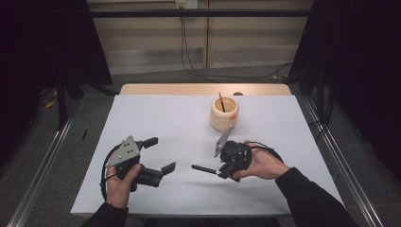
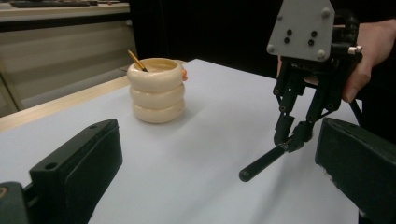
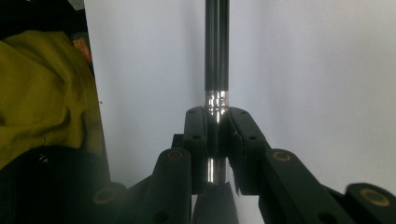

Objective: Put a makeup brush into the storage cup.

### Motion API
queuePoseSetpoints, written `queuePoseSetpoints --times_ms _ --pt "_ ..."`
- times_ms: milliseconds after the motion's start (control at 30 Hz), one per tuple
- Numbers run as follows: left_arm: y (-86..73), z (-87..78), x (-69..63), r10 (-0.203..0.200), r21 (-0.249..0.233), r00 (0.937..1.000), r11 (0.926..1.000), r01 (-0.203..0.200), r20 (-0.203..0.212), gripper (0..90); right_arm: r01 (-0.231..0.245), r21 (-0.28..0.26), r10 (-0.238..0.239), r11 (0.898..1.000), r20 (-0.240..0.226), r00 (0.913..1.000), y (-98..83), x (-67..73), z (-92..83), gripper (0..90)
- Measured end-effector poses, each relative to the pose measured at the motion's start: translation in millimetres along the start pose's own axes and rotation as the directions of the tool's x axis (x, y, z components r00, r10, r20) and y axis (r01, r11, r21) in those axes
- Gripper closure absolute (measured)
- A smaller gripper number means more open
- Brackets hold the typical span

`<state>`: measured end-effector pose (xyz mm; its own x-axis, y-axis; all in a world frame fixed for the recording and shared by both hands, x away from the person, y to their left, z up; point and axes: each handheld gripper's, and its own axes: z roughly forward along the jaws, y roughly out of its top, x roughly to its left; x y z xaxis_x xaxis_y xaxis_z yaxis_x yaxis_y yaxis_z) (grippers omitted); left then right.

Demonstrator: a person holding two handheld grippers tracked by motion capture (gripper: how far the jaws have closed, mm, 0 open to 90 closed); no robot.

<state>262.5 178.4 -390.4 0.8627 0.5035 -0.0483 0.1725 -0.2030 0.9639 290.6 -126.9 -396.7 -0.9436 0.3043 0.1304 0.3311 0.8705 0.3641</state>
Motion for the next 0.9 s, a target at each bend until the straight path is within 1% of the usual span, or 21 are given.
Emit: queuePoseSetpoints --times_ms 33,67,100,133,167,200,233,300,333,367,400,433,467,533,600,667,700,733,767,800,900 --pt "0.5 1.9 0.5 0.002 -0.008 0.9995 1.0 -0.002 0.031 0.7 0.001 -0.003 -0.001 1.0 0.004 1.0 -0.2 0.2 -0.6 78.9" --pt "2.0 2.5 -0.2 0.011 0.003 0.9997 0.9999 -0.011 0.021 0.6 0.007 -0.004 -0.007 1.0 0.001 1.0 -0.4 0.3 -1.3 78.9" --pt "3.3 3.3 -1.2 0.01 0.012 0.9996 0.9999 -0.01 0.025 0.7 -0.001 -0.005 0.001 1.0 0.005 1.0 -0.7 0.9 -2.2 78.8" --pt "4.7 4.0 -0.9 0.017 0.022 0.999 0.9996 -0.018 0.042 0.6 0.006 -0.005 -0.006 1.0 -0.004 1.0 -1.0 0.4 -2.9 78.9" --pt "5.7 5.6 0.1 0.022 0.015 0.9969 0.9996 -0.023 0.076 0.7 0.015 -0.01 -0.015 1.0 -0.003 0.9999 -1.1 0.1 -3.2 78.9" --pt "6.8 6.4 -0.6 0.018 0.023 0.9965 0.9995 -0.02 0.081 0.9 0.009 -0.012 -0.009 1.0 0.004 1.0 -1.1 0.8 -3.4 78.9" --pt "7.8 7.4 -1.1 0.027 0.027 0.997 0.9992 -0.029 0.072 1.0 -0.001 -0.011 0.001 1.0 0.002 1.0 -0.9 1.3 -3.9 78.9" --pt "9.0 9.8 -1.2 0.032 0.045 0.9955 0.9984 -0.036 0.089 0.6 0.006 -0.009 -0.006 1.0 0.002 1.0 -0.8 1.8 -3.8 78.9" --pt "9.2 11.0 -2.2 0.029 0.056 0.9963 0.9978 -0.034 0.081 0.7 -0.003 -0.005 0.003 1.0 -0.004 1.0 -0.7 2.7 -3.7 78.9" --pt "8.8 12.7 -1.7 0.03 0.057 0.9935 0.9977 -0.036 0.11 0.8 0.009 -0.006 -0.009 1.0 -0.007 0.9999 -0.3 2.7 -2.7 78.8" --pt "8.4 14.3 -2.2 0.03 0.061 0.9927 0.9974 -0.038 0.117 0.9 0.016 0.002 -0.016 1.0 -0.017 0.9997 0.1 3.2 -2.6 78.8" --pt "8.1 15.4 -1.8 0.039 0.07 0.9912 0.9963 -0.049 0.127 1.0 0.028 -0.001 -0.028 1.0 -0.013 0.9995 0.4 3.0 -1.7 78.9" --pt "7.7 16.5 -2.0 0.044 0.077 0.991 0.9956 -0.054 0.127 1.0 0.028 -0.001 -0.028 1.0 -0.013 0.9995 0.7 3.2 -1.5 78.8" --pt "6.9 18.9 -2.1 0.041 0.092 0.9887 0.9943 -0.055 0.144 0.9 0.016 0.003 -0.016 1.0 -0.013 0.9998 1.2 3.9 -1.7 78.8" --pt "6.8 21.6 -2.9 0.042 0.112 0.9881 0.9919 -0.059 0.148 0.9 0.022 0.0 -0.022 1.0 -0.012 0.9997 1.2 3.3 -1.5 78.9" --pt "7.1 24.6 -3.4 0.055 0.13 0.9854 0.9886 -0.076 0.161 1.0 0.017 0.003 -0.017 1.0 -0.014 0.9998 1.6 3.8 -1.8 78.9" --pt "7.1 26.2 -3.4 0.046 0.14 0.9818 0.9875 -0.073 0.184 1.3 0.011 0.004 -0.011 1.0 -0.012 0.9999 1.7 4.6 -2.1 78.9" --pt "6.9 27.6 -3.2 0.041 0.147 0.9785 0.9865 -0.072 0.202 1.3 0.027 0.001 -0.027 1.0 -0.019 0.9995 1.8 4.0 -2.2 78.9" --pt "6.9 28.0 -3.4 0.043 0.16 0.9792 0.9843 -0.076 0.198 1.3 0.04 -0.006 -0.04 0.999 -0.019 0.999 2.0 4.2 -2.0 78.9" --pt "5.9 29.7 -3.9 0.036 0.157 0.9772 0.9851 -0.07 0.209 1.4 0.048 -0.008 -0.048 0.999 -0.022 0.9986 2.0 4.5 -1.9 78.9" --pt "4.7 32.8 -5.1 0.045 0.193 0.9743 0.9771 -0.089 0.221 1.3 0.039 0.004 -0.039 0.999 -0.026 0.9989 2.4 6.0 -1.2 78.9"
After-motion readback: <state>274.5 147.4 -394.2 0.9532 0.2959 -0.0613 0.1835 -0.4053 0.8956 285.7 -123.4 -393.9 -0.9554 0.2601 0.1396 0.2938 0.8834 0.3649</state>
